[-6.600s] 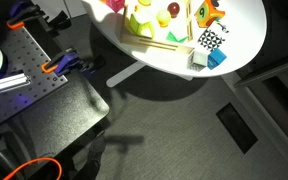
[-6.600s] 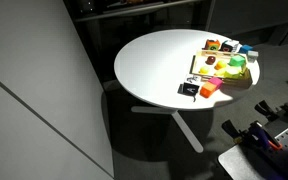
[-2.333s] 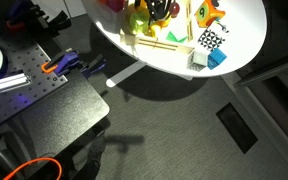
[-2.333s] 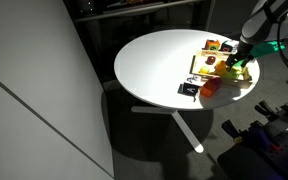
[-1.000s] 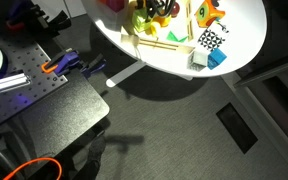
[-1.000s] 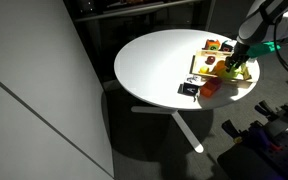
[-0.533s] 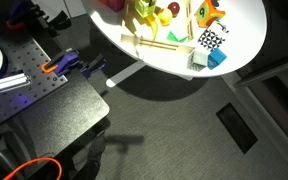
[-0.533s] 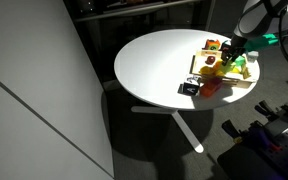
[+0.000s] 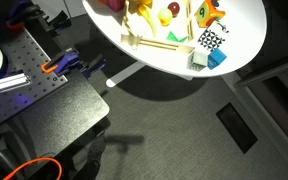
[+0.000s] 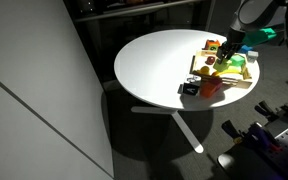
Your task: Put the yellow block on the pink block, put the plushy cube on the left in the crate and then put the yellow block back in the crate
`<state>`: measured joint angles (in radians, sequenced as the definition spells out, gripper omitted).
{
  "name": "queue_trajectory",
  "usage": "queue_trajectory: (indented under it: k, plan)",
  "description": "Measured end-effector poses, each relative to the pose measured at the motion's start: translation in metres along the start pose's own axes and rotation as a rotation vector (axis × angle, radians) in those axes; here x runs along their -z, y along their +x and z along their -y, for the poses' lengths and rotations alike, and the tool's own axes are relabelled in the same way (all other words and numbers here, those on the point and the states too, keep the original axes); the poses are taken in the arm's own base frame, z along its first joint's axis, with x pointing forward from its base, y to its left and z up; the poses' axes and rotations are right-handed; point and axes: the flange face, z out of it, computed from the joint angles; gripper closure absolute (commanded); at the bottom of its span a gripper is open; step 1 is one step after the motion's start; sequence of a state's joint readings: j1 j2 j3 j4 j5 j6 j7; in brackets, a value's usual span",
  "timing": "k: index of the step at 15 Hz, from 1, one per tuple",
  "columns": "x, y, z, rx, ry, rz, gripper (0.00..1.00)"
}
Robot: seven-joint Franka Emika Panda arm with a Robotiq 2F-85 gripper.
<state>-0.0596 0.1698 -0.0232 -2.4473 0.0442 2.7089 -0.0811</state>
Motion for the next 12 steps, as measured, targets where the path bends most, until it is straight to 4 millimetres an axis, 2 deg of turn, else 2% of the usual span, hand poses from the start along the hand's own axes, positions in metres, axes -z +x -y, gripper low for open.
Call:
queue_trajectory:
  k: [5, 12]
  plan:
    - [0.014, -0.011, 0.025, 0.044, 0.053, 0.038, 0.70]
    - [-0.005, -0.035, 0.034, 0.099, 0.066, 0.097, 0.70]
